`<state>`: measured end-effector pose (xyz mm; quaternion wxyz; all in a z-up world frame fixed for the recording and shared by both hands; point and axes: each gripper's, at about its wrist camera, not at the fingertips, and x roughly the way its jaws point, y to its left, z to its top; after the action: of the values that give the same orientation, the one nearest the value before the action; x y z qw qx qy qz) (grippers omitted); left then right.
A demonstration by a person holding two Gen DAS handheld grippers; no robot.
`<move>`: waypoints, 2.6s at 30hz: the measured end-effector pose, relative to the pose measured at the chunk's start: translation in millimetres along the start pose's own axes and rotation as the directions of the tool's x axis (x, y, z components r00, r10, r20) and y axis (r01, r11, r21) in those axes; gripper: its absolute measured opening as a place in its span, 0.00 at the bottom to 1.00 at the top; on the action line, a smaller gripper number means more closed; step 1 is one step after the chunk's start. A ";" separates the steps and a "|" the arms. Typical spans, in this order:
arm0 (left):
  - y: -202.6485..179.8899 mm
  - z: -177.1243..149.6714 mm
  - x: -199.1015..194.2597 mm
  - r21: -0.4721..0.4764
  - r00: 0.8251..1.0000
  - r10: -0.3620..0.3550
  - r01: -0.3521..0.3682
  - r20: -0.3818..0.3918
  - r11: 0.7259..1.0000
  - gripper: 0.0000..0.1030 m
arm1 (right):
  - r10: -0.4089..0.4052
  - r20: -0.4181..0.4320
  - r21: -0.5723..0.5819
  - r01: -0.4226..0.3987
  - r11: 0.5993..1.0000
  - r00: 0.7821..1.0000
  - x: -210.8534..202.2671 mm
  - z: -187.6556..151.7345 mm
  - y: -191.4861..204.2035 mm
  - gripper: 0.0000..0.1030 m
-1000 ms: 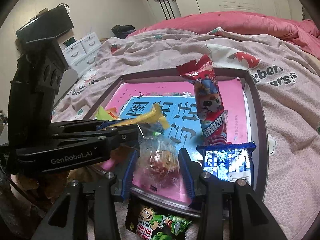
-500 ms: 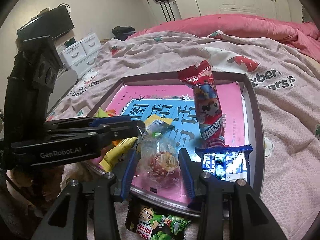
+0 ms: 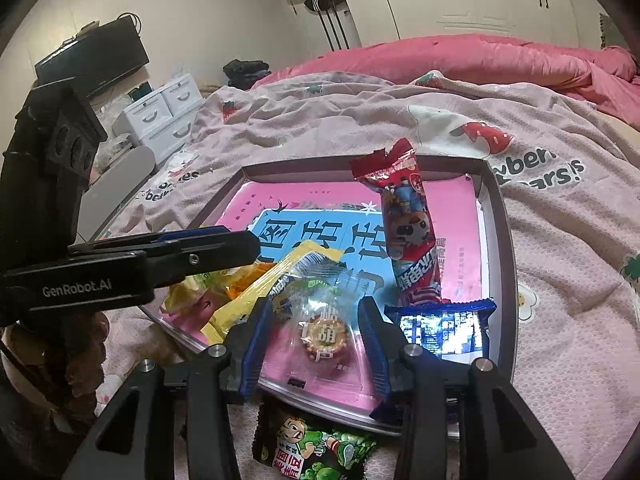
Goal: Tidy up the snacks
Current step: 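Lower the yellow bag into the tray and open the left gripper while the right lowers the clear bag, then withdraw both grippers from the tray toward the snacks on the bedspread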
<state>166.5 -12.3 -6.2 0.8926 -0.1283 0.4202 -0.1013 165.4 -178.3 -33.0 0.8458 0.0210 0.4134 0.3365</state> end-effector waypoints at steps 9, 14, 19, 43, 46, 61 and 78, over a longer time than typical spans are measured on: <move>-1.7 -0.5 -15.1 -0.003 1.000 0.006 -0.006 0.014 1.000 0.61 | 0.008 0.035 -0.003 -0.008 1.000 0.999 -10.5 4.9 2.0 0.48; -2.0 -1.4 -23.7 -0.002 1.000 0.017 -0.017 0.022 1.000 0.65 | -0.001 0.053 -0.011 0.002 1.000 0.999 -16.6 7.7 2.0 0.49; -3.1 -3.0 -33.0 -0.002 0.999 0.019 -0.019 0.030 1.000 0.67 | -0.006 0.087 -0.001 0.006 1.000 0.996 -27.2 11.2 -2.1 0.50; -21.4 -14.8 -72.8 0.054 0.998 0.006 -0.010 0.067 0.999 0.72 | -0.026 0.190 0.017 0.023 1.000 0.981 -71.7 16.4 -13.0 0.58; -23.3 -18.2 -74.8 0.061 0.998 0.003 -0.008 0.066 0.998 0.72 | -0.034 0.195 0.027 0.029 0.999 0.980 -74.1 15.2 -14.5 0.58; -31.9 -35.1 -76.2 0.115 1.000 -0.006 0.003 0.031 0.993 0.72 | -0.032 0.199 0.032 0.026 0.999 0.980 -87.6 1.3 -8.9 0.63; -38.2 -73.2 -67.1 0.160 0.996 -0.007 0.021 -0.086 0.987 0.72 | -0.034 0.114 0.054 0.028 0.998 0.993 -79.0 -18.0 -0.7 0.66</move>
<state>64.9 -39.6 9.5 0.8806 -0.0544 0.4474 -0.1466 118.8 -229.6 9.1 0.8725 0.0563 0.3730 0.3106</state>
